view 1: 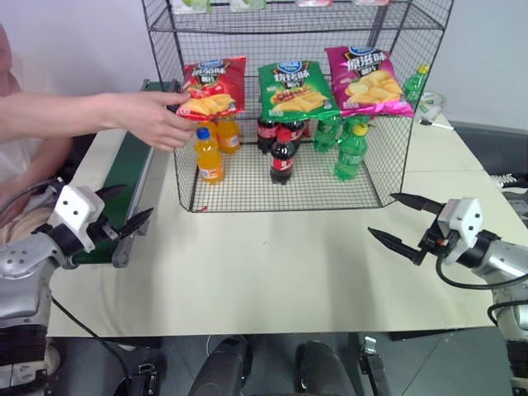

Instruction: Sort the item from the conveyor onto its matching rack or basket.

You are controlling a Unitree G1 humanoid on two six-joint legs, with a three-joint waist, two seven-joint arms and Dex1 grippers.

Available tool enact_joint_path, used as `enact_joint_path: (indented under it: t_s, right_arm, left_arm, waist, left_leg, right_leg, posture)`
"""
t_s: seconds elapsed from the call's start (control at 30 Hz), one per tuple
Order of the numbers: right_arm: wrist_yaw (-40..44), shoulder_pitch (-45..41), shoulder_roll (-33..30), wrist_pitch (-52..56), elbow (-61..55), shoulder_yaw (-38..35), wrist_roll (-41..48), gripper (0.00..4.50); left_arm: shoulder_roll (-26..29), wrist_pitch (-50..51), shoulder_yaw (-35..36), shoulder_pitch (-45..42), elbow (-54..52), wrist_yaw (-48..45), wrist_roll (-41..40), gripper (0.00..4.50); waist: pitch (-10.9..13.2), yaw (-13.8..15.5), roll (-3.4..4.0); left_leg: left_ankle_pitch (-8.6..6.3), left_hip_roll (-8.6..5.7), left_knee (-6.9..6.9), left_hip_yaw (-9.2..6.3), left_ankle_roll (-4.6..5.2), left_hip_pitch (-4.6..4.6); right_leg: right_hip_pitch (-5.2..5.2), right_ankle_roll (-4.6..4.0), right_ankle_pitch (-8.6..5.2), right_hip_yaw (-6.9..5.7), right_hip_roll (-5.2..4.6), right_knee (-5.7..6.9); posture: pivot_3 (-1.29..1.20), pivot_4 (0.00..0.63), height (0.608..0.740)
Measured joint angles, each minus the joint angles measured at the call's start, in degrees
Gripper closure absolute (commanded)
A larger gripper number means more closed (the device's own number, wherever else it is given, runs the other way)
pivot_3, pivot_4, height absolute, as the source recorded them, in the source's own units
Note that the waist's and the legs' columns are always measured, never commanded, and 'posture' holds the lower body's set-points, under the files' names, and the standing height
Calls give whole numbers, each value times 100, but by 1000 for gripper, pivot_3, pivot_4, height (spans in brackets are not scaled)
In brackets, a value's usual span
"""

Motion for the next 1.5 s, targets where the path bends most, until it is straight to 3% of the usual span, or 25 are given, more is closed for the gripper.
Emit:
enact_joint_path:
  t_s: [0.73, 1.5]
  right_arm:
    - [-136, 31, 147, -321, 131, 63, -171, 0]
    - [36, -402, 157, -298, 317, 333, -168, 0]
  left_arm:
    - [-214, -178, -22, -263, 449, 202, -1, 693]
    - [-181, -341, 129, 630, 96, 129, -59, 693]
  waist:
    - [0, -16, 0]
    - [0, -12, 1]
  left_leg:
    - [3, 0, -1, 0, 0, 1]
    - [3, 1, -2, -1, 0, 2]
  right_leg:
    - [-1, 5, 5, -1, 2, 2]
    - [-1, -1, 2, 1, 1, 1]
  posture:
    - [0, 150, 740]
    - [0, 150, 740]
